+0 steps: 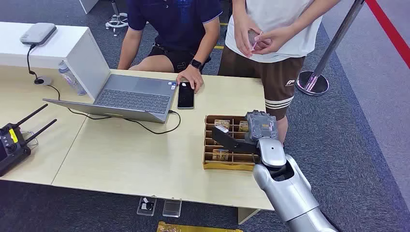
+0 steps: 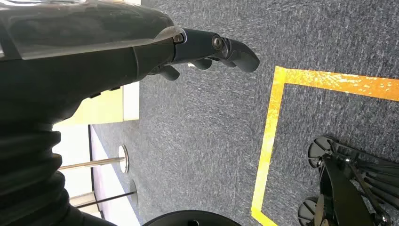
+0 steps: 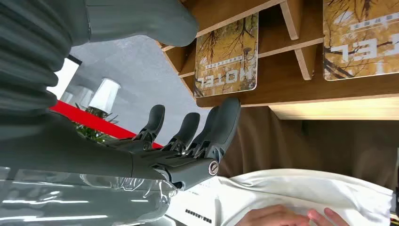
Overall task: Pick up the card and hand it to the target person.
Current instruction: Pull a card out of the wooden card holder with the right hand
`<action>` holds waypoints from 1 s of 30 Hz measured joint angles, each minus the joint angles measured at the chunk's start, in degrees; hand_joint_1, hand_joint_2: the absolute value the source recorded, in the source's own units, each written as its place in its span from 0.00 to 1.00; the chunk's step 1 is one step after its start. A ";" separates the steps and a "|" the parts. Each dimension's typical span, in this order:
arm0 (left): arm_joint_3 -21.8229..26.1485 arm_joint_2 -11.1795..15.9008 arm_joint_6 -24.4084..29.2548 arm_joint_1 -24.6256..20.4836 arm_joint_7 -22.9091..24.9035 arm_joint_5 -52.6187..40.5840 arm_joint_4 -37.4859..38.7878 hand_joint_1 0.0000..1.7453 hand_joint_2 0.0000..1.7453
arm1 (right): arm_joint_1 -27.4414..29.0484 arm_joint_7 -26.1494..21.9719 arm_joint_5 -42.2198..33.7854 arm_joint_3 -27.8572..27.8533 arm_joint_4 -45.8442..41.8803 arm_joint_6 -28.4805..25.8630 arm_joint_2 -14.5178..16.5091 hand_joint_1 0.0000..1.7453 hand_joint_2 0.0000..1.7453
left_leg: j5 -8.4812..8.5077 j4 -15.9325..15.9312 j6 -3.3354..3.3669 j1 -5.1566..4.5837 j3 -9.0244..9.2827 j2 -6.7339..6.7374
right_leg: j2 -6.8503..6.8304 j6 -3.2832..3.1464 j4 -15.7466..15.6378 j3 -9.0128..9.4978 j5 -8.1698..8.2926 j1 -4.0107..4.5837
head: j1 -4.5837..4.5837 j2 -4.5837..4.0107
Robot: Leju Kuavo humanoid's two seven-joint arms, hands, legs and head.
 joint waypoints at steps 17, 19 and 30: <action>0.00 0.00 -0.02 -0.05 -0.04 0.00 0.00 0.00 1.00 | -0.19 -0.46 0.00 -0.04 1.79 -0.72 0.04 0.63 1.00 | 0.00 0.00 0.00 0.00 -0.02 0.00 | 0.00 0.00 0.00 -0.01 0.00 0.00 | -0.03 0.00; 0.00 0.00 -0.02 -0.06 -0.04 0.00 0.00 0.00 1.00 | -0.19 -0.49 0.00 -0.05 2.07 -0.84 0.06 0.61 1.00 | 0.00 0.00 0.00 0.00 -0.02 0.00 | 0.00 0.00 0.00 -0.01 0.00 0.00 | -0.03 0.00; 0.00 0.00 -0.19 -0.08 -0.11 -0.08 0.00 0.00 0.50 | -0.19 -0.51 0.05 -0.11 3.05 -1.23 0.11 0.79 1.00 | 0.00 0.00 0.00 0.00 -0.02 0.00 | 0.00 0.00 0.00 -0.01 0.00 0.00 | -0.02 0.00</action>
